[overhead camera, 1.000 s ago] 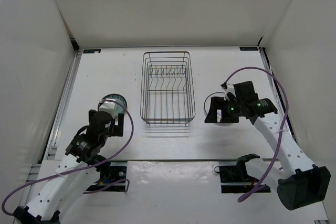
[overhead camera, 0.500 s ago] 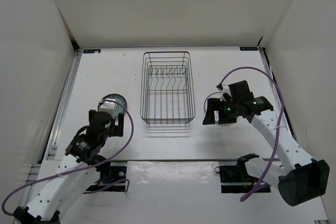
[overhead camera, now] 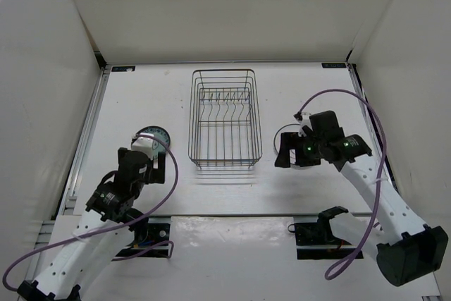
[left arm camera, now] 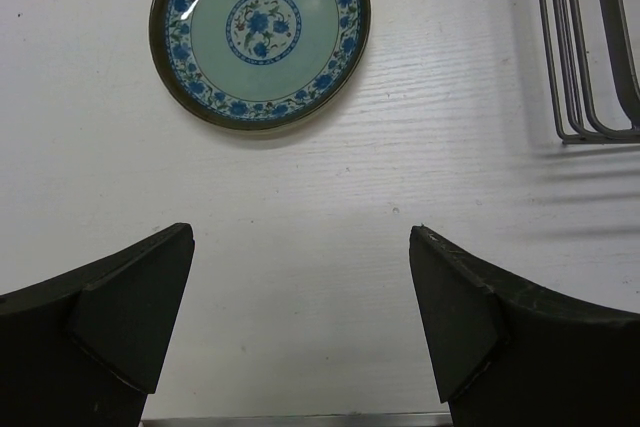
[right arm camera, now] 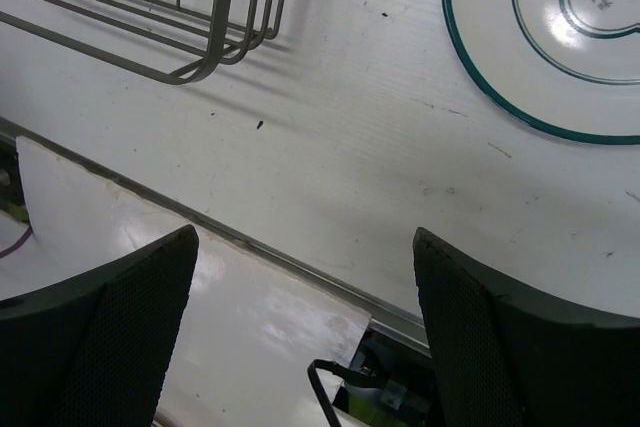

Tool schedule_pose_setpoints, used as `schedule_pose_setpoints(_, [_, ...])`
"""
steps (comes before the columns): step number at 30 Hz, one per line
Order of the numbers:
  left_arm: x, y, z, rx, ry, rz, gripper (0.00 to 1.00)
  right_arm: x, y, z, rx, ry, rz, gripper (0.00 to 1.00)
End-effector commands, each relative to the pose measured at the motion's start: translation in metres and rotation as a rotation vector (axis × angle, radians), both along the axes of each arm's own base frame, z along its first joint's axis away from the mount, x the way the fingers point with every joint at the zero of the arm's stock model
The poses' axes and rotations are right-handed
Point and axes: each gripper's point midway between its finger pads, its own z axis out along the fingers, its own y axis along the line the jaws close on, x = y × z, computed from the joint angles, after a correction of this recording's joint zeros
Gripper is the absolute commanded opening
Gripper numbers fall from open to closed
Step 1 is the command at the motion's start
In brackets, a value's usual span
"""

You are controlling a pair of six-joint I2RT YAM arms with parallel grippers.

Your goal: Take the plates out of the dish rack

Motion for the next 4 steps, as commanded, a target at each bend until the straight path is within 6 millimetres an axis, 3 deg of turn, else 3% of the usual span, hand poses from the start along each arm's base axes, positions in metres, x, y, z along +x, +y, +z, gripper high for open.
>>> schedule_pose_setpoints(1, [0.0009,-0.0011,0.004,-0.015,-0.02,-0.004,1.0,0.0056,-0.0037,0.0054,-0.012,-0.068,-0.019,0.9])
schedule_pose_setpoints(4, [0.001,-0.0009,0.0058,-0.019,-0.03,-0.002,1.0,0.0064,-0.0125,0.0022,-0.058,-0.066,-0.044,0.9])
